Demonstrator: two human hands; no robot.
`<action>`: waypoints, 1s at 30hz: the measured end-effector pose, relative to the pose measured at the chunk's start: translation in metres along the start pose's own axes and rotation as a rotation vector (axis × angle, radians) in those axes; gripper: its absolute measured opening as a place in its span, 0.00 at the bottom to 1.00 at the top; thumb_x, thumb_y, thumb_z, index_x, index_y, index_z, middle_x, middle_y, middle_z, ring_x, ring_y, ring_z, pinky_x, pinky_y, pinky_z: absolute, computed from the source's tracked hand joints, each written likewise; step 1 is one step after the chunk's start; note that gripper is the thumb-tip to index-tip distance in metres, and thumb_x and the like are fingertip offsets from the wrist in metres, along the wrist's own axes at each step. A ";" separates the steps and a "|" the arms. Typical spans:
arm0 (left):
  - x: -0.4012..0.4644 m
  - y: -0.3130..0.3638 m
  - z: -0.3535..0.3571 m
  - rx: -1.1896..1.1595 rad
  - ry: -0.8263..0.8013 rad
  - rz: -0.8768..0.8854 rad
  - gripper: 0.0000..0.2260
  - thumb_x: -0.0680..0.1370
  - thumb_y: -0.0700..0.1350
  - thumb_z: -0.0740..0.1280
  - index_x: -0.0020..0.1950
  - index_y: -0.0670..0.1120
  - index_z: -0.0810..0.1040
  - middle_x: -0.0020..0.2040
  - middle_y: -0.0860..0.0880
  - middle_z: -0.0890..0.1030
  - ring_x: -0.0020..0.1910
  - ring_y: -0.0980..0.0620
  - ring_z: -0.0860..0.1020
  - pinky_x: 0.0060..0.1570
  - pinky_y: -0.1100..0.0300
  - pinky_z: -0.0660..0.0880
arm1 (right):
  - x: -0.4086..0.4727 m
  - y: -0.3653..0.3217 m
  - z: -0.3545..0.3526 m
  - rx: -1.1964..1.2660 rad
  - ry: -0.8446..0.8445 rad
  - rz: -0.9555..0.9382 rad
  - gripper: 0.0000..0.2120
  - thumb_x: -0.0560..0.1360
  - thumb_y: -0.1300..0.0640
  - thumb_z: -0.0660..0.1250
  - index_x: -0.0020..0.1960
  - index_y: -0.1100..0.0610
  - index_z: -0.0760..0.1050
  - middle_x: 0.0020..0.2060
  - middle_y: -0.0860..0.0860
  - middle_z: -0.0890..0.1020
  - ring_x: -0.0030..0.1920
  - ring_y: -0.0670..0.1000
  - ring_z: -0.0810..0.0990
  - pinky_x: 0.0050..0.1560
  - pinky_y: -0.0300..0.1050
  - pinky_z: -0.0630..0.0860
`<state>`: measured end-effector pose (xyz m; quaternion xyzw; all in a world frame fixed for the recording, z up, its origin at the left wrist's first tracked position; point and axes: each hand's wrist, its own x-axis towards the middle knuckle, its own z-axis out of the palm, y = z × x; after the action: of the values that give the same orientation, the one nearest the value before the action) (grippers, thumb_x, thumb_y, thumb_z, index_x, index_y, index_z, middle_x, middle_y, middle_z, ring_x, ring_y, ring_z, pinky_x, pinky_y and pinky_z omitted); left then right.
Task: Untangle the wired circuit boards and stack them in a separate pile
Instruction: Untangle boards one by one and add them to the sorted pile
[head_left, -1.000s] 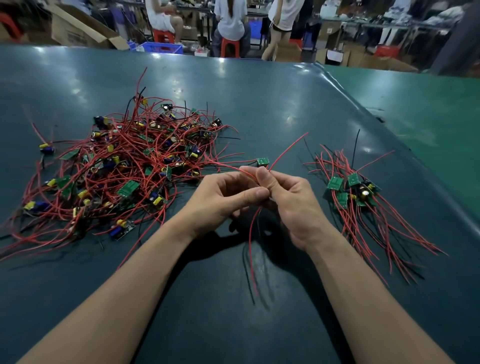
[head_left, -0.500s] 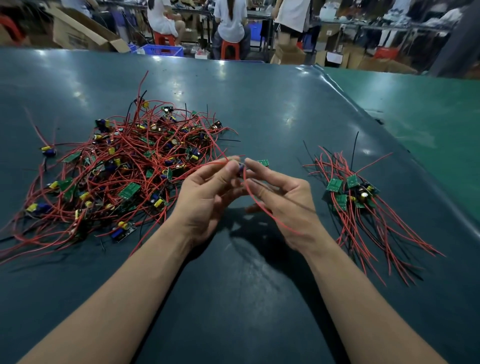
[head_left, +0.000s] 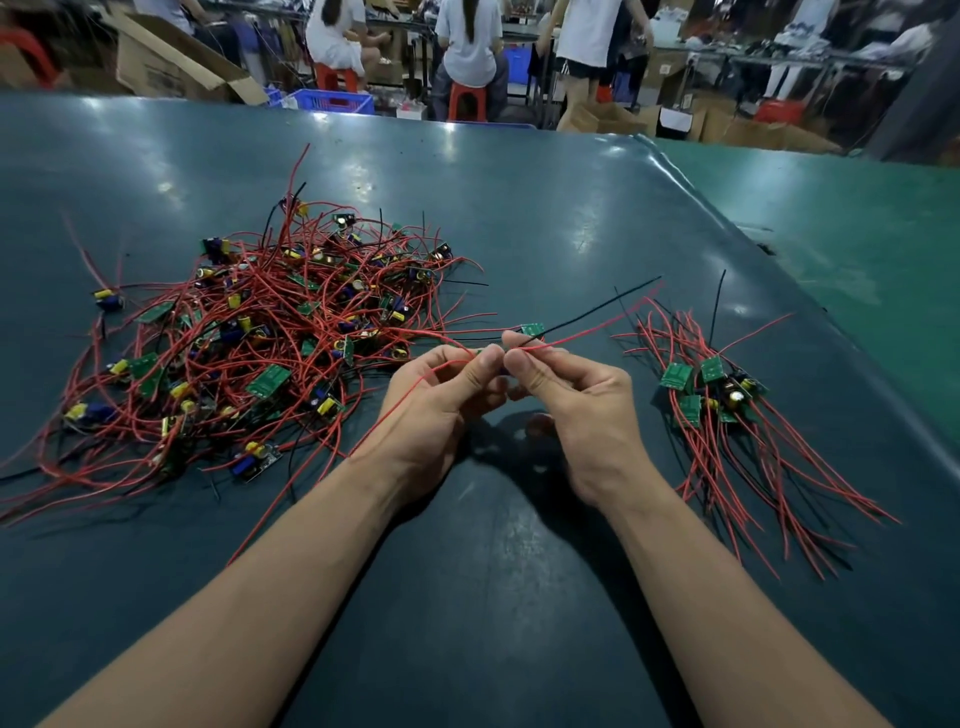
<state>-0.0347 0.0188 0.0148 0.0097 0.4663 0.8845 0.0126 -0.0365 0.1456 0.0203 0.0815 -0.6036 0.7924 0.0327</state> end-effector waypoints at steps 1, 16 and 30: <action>0.000 0.000 -0.002 0.016 0.002 -0.009 0.10 0.68 0.42 0.71 0.44 0.41 0.74 0.34 0.48 0.82 0.32 0.55 0.80 0.40 0.65 0.79 | 0.000 0.000 0.000 -0.023 0.004 -0.007 0.08 0.68 0.58 0.73 0.46 0.54 0.85 0.43 0.50 0.86 0.39 0.44 0.81 0.40 0.35 0.77; 0.000 -0.003 -0.004 0.159 -0.012 0.028 0.07 0.68 0.46 0.73 0.35 0.46 0.78 0.32 0.49 0.80 0.34 0.52 0.79 0.48 0.58 0.76 | 0.015 -0.008 -0.021 0.153 0.617 -0.057 0.15 0.73 0.61 0.74 0.29 0.55 0.77 0.23 0.46 0.73 0.21 0.43 0.64 0.21 0.35 0.60; 0.001 -0.006 -0.004 0.126 0.038 0.087 0.09 0.66 0.43 0.73 0.39 0.41 0.75 0.33 0.49 0.81 0.32 0.54 0.78 0.40 0.63 0.79 | -0.002 -0.004 -0.005 0.171 0.087 0.281 0.10 0.67 0.54 0.73 0.41 0.61 0.81 0.27 0.47 0.74 0.21 0.42 0.63 0.16 0.32 0.56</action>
<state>-0.0357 0.0192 0.0079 0.0140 0.5204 0.8531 -0.0352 -0.0347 0.1519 0.0221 -0.0356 -0.5374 0.8405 -0.0593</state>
